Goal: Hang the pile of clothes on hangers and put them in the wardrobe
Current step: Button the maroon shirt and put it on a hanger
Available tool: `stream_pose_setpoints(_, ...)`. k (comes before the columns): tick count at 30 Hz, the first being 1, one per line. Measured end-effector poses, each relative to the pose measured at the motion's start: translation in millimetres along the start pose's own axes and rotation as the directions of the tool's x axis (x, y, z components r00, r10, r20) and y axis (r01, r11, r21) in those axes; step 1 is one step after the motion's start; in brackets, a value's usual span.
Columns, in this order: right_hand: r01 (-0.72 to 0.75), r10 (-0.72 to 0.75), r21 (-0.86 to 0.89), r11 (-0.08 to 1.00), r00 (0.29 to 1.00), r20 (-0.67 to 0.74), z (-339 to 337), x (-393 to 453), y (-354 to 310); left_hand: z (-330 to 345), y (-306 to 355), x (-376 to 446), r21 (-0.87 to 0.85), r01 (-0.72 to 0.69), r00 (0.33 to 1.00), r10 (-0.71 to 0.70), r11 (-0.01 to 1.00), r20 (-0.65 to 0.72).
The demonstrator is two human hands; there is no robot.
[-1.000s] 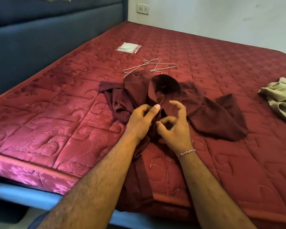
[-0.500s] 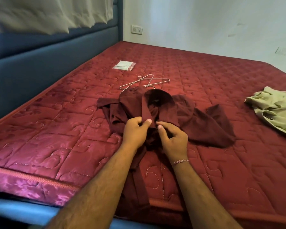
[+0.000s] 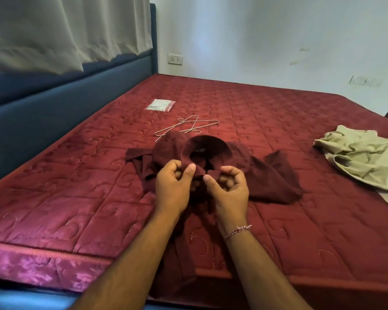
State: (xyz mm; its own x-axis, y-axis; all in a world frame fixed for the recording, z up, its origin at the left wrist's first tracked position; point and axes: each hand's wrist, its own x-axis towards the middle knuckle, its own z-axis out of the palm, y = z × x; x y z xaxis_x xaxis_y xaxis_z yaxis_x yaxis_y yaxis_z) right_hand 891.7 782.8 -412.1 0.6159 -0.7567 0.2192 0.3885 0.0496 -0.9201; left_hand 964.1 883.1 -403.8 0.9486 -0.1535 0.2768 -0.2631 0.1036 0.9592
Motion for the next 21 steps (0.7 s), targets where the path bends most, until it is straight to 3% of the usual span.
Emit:
stream_pose_setpoints(3, 0.106, -0.121, -0.238, 0.966, 0.991, -0.050, -2.0, -16.9, 3.6, -6.4, -14.4, -24.1, 0.048, -0.021, 1.000, 0.021, 0.999, -0.010)
stream_pose_setpoints(9, 0.040, -0.067, -0.184, 0.982, 0.987, -0.145, -4.2, -41.7, 9.7, -13.5, -21.3, -49.3, 0.120, -0.093, 0.996, 0.091, 0.988, 0.026)
stream_pose_setpoints(16, 0.043, -0.083, -0.307, 0.951, 0.990, -0.118, -8.2, -46.2, 20.8, -16.3, -30.5, -50.8, 0.119, 0.012, 0.997, -0.002, 0.993, -0.083)
stream_pose_setpoints(21, 0.002, -0.014, -0.260, 0.965, 0.999, -0.042, -14.9, -47.9, 24.5, -14.8, -29.6, -55.2, 0.253, -0.073, 0.995, 0.088, 0.965, -0.049)
